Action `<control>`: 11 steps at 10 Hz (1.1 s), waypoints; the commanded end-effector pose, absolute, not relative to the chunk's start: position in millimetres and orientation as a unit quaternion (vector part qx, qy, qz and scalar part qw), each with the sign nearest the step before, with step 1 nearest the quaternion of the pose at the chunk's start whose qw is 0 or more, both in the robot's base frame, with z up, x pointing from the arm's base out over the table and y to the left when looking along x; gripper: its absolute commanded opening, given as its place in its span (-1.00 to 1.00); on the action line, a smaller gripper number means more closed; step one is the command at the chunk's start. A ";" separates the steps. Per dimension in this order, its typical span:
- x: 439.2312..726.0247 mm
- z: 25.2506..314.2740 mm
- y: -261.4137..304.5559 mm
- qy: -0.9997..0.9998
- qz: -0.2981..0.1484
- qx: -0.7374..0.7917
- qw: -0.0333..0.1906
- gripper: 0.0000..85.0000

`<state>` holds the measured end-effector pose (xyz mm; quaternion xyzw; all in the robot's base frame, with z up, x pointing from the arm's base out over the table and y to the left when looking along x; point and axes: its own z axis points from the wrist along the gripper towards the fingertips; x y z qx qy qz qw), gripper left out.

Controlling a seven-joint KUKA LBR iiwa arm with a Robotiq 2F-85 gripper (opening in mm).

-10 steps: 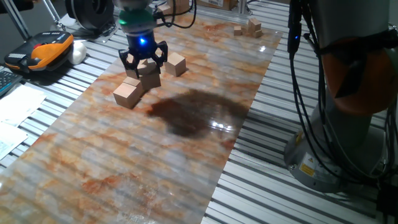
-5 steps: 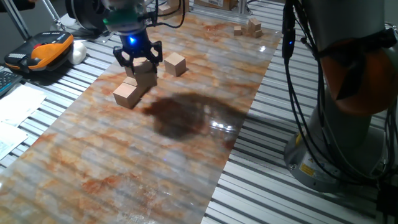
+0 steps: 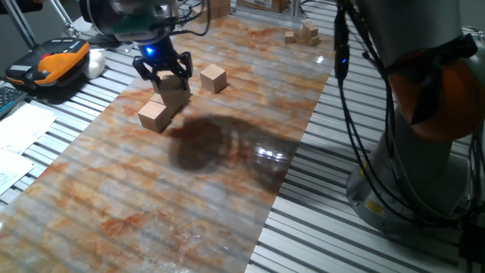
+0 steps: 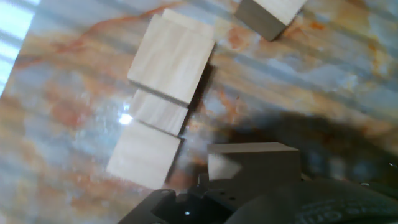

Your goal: Stack the blocks into a pyramid shape

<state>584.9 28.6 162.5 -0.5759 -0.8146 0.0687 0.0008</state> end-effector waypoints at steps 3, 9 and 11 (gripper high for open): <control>588.5 162.3 28.2 -0.629 0.054 -0.775 0.022 -1.00; 594.2 163.8 29.1 -0.629 0.054 -0.775 0.021 -1.00; 599.2 161.3 32.2 -0.638 0.060 -0.767 0.019 -1.00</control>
